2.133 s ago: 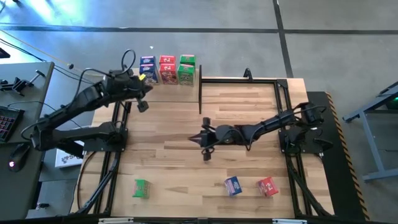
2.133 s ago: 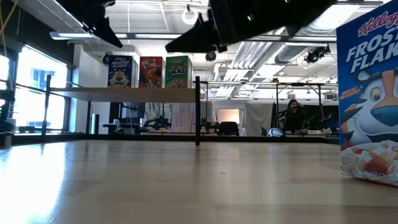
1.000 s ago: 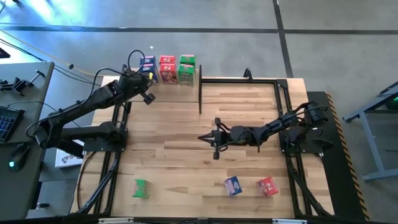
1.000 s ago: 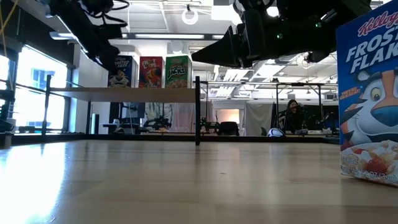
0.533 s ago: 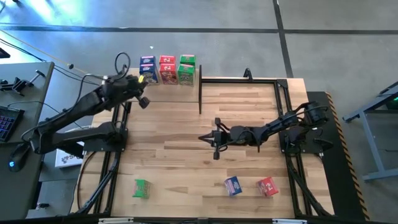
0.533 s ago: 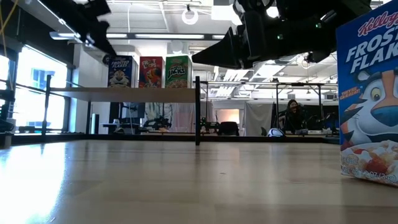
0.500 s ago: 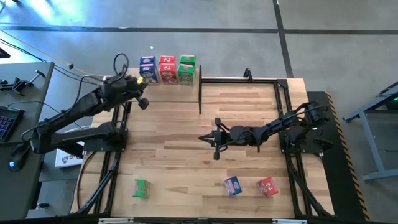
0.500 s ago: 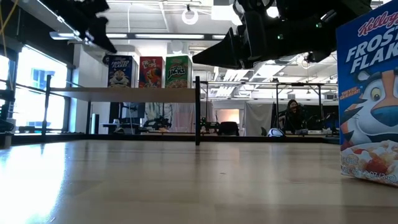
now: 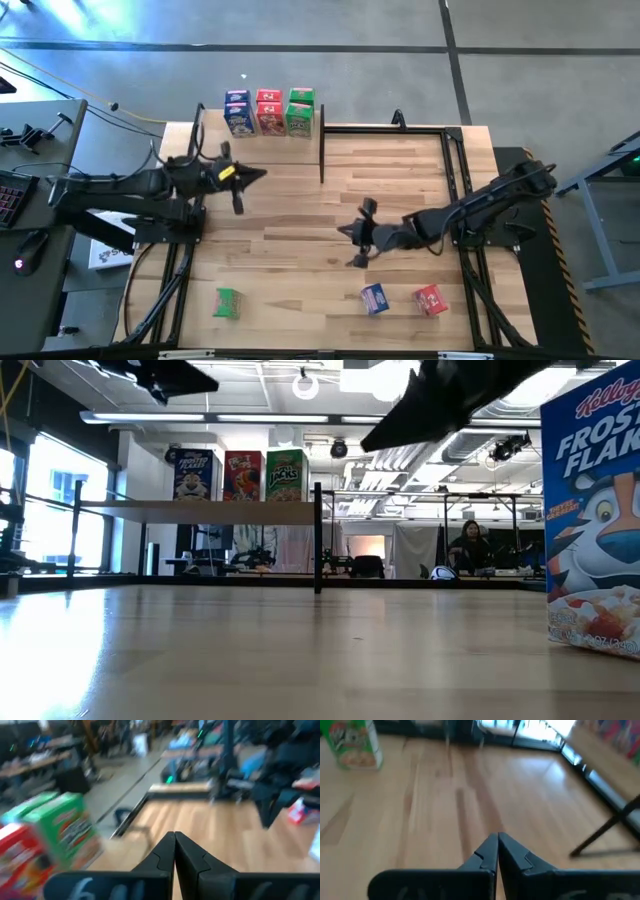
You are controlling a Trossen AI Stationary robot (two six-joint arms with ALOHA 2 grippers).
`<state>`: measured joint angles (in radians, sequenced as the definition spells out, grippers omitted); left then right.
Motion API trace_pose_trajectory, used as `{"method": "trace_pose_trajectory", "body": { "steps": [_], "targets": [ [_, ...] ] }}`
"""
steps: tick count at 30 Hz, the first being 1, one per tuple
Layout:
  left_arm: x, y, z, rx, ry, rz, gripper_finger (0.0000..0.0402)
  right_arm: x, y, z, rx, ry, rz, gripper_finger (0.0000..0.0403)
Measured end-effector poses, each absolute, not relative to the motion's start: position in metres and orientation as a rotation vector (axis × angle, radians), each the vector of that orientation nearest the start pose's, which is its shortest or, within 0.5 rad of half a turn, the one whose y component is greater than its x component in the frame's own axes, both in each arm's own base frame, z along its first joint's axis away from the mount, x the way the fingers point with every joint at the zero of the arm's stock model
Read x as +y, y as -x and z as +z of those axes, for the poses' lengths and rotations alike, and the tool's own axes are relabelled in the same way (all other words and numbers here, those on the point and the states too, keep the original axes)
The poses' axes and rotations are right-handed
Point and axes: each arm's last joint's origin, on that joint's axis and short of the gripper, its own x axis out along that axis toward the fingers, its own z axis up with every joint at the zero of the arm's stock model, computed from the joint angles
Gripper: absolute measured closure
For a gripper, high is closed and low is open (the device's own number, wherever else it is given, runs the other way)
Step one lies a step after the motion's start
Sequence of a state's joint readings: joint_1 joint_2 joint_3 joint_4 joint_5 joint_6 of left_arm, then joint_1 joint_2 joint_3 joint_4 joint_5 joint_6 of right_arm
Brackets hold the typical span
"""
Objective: Stack cereal on shelf
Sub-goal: Put the blue cereal box on the shelf aligned with the other blue cereal boxes
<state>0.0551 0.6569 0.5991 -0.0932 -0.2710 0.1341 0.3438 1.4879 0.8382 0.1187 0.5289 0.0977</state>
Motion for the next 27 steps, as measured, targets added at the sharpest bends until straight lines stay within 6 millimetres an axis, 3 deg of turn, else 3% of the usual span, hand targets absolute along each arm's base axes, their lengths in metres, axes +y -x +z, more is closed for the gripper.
{"method": "trace_pose_trajectory", "body": {
  "steps": [4, 8, 20, 27],
  "targets": [
    [0.006, -0.162, 0.278, 0.106, -0.146, 0.251, 0.0401, 0.111, -0.292, 0.233, 0.563, 0.048, -0.208, 0.04],
    [-0.001, -0.168, 0.263, 0.11, -0.147, 0.21, 0.0401, 0.13, -0.282, 0.243, 0.645, -0.046, -0.224, 0.0373],
    [-0.013, -0.182, 0.254, 0.137, -0.14, 0.149, 0.0401, 0.189, -0.231, 0.251, 0.781, -0.435, -0.274, 0.0178],
    [-0.015, -0.186, 0.251, 0.147, -0.136, 0.143, 0.0401, 0.206, -0.215, 0.251, 0.777, -0.566, -0.286, 0.0129]
  ]
}}
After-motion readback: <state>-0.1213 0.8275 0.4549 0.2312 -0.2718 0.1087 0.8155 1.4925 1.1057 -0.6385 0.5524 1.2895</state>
